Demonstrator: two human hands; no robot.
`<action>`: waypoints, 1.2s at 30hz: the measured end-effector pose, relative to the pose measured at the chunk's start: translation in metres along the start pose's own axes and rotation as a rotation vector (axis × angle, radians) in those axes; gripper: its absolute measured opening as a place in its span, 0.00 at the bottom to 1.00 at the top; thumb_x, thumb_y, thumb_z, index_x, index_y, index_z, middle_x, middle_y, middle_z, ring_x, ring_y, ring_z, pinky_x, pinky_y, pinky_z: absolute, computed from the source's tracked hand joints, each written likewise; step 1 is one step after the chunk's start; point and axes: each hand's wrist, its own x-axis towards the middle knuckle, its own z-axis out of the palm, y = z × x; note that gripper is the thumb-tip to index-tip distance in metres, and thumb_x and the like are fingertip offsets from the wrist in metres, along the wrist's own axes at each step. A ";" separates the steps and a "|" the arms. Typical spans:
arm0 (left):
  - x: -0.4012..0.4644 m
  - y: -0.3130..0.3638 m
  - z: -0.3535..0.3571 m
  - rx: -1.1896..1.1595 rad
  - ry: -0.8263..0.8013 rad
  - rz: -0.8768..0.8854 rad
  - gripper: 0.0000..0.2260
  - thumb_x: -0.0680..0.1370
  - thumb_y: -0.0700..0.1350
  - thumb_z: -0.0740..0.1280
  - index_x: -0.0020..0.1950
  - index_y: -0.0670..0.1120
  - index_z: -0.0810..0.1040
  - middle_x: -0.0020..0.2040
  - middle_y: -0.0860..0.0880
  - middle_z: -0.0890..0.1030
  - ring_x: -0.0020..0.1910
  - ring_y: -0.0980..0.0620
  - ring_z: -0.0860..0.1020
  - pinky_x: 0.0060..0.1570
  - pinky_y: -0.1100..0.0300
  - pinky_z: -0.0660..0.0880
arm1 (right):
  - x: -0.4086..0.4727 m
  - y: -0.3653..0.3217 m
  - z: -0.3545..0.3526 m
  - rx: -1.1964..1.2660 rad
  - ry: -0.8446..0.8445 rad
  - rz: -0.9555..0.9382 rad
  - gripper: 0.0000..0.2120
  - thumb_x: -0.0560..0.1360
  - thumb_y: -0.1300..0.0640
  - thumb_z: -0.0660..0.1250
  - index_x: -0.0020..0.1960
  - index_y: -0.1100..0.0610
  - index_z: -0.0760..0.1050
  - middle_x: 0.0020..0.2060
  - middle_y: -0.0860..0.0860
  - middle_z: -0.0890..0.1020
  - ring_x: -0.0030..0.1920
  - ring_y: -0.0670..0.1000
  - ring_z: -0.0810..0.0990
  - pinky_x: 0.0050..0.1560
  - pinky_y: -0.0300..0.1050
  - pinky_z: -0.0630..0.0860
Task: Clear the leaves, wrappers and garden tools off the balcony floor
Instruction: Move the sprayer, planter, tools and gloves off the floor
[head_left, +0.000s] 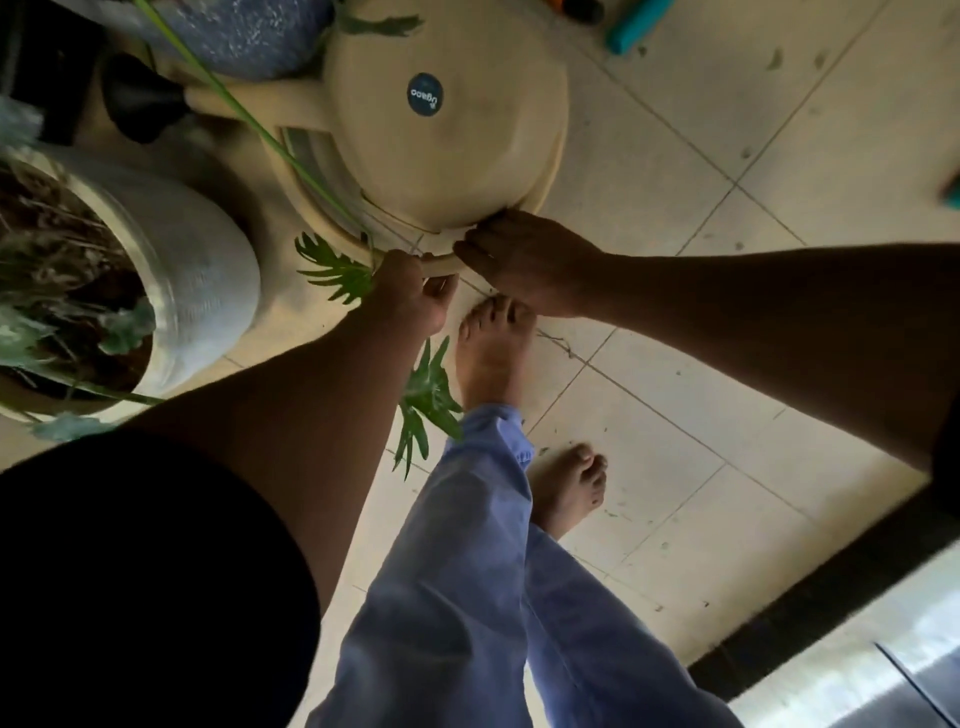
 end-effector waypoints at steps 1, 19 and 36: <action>-0.001 0.000 0.000 -0.004 0.001 0.012 0.11 0.84 0.36 0.60 0.63 0.37 0.77 0.58 0.41 0.80 0.65 0.44 0.80 0.64 0.49 0.78 | 0.000 0.017 -0.004 0.039 0.053 -0.029 0.26 0.80 0.63 0.58 0.77 0.65 0.61 0.66 0.63 0.74 0.67 0.64 0.73 0.74 0.59 0.64; -0.194 -0.065 0.025 0.301 -0.230 -0.006 0.12 0.82 0.29 0.58 0.63 0.38 0.74 0.56 0.37 0.79 0.56 0.43 0.80 0.46 0.52 0.84 | -0.161 0.009 -0.137 0.640 -0.129 0.482 0.16 0.73 0.63 0.68 0.60 0.57 0.77 0.55 0.56 0.81 0.58 0.60 0.80 0.50 0.50 0.79; -0.300 -0.103 0.132 1.126 -0.466 0.252 0.05 0.82 0.44 0.69 0.54 0.44 0.81 0.55 0.40 0.84 0.53 0.46 0.84 0.48 0.53 0.84 | -0.302 -0.026 -0.163 1.535 0.303 1.292 0.18 0.75 0.60 0.70 0.65 0.52 0.79 0.53 0.54 0.85 0.55 0.58 0.82 0.46 0.39 0.68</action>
